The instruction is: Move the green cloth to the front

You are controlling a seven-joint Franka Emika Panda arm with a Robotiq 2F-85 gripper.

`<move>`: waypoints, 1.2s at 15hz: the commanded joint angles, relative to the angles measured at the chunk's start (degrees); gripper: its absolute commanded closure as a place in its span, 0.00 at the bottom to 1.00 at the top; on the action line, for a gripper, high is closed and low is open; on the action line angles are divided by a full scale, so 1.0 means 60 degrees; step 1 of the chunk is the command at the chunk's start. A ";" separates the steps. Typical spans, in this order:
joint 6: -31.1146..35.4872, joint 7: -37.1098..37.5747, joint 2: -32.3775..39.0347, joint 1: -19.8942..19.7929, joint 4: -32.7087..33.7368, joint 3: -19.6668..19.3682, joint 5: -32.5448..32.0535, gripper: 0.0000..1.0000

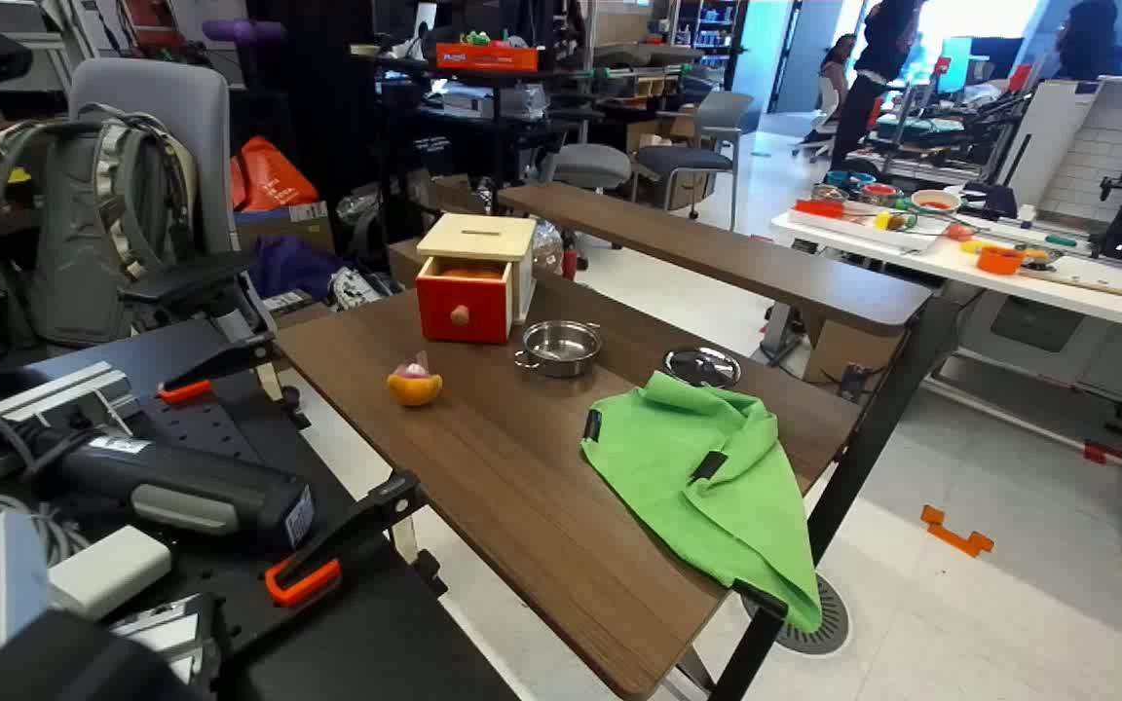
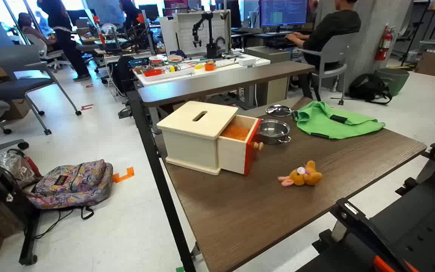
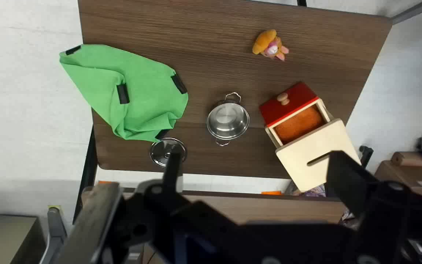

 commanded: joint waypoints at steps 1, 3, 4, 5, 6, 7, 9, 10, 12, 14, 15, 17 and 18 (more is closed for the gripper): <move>-0.0031 -0.0020 0.0005 -0.0054 0.0021 0.0050 0.0030 0.00; -0.0031 -0.0020 0.0005 -0.0054 0.0021 0.0050 0.0030 0.00; -0.0030 0.0116 0.0182 -0.0040 0.0141 0.0094 0.0071 0.00; 0.0203 0.0178 0.0356 -0.0004 0.0147 0.0115 0.0125 0.00; 0.0392 0.0260 0.0523 0.0033 0.0158 0.0158 0.0191 0.00; 0.0584 0.0318 0.0706 0.0068 0.0181 0.0206 0.0256 0.00; 0.1263 0.0513 0.1167 0.0141 0.0244 0.0341 0.0449 0.00; 0.1632 0.0647 0.1548 0.0172 0.0357 0.0438 0.0526 0.00; 0.2154 0.0879 0.2444 0.0143 0.0642 0.0609 0.0472 0.00; 0.2707 0.1116 0.3480 0.0039 0.1045 0.0706 0.0377 0.00; 0.2909 0.1205 0.4012 -0.0011 0.1312 0.0711 0.0375 0.00; 0.3019 0.1122 0.5143 -0.0101 0.2024 0.0639 0.0499 0.00; 0.3012 0.1153 0.5741 -0.0205 0.2447 0.0623 0.0523 0.00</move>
